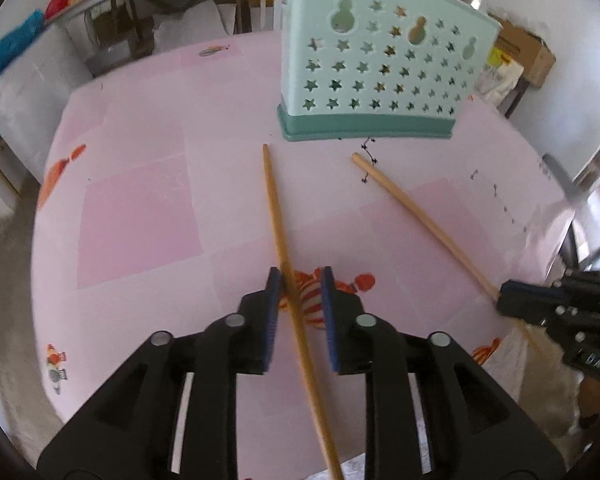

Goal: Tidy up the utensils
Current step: 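Close the right gripper on one chopstick while the left gripper closes on the other, then lift both held chopsticks upright above the green holder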

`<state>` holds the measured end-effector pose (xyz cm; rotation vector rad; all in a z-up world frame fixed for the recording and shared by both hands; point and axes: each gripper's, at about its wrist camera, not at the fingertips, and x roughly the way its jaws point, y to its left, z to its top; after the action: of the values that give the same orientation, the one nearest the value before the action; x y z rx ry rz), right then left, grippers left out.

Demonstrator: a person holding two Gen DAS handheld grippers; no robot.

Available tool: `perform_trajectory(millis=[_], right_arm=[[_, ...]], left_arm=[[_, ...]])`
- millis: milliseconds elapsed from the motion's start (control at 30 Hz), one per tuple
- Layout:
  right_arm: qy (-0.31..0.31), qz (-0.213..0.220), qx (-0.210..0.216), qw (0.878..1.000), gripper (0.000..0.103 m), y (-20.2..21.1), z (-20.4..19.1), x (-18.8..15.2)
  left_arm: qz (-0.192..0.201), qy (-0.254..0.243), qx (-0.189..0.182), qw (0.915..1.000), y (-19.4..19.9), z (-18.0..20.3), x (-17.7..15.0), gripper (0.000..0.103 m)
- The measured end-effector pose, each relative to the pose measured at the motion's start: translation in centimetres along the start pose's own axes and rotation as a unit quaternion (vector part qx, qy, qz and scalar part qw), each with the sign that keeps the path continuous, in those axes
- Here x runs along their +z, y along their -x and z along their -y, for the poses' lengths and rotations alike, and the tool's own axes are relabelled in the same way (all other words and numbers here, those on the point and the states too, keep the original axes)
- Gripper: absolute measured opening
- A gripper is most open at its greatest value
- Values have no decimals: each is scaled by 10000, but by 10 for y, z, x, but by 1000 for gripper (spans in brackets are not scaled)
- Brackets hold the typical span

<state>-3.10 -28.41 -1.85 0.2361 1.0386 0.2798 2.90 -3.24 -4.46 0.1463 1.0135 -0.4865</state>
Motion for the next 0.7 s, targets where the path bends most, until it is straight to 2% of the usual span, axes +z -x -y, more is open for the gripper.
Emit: perform_trajectory(millis=[33,167,400,600,700], right_arm=[[-7,-1,-8,10000,9,-2,0,3],[-1,72,-55,10000,23,-5,1,14],[215,179,-65,9996,24,-23,-6,43],[653,154,-167,9976,24,-55,-23,73],[840,156,-244,9960,23,-65,-31,83]], left_arm=[[-10,75,-59,10000,-2,-2,3,22],[9,237,-112,9997,-10,-7,13,23],[91,242,57,9996,-24,-12,37,23],[84,181,172,9997,-37,-16,57,22],[128,114,303,9994,-43,-15,65,17]])
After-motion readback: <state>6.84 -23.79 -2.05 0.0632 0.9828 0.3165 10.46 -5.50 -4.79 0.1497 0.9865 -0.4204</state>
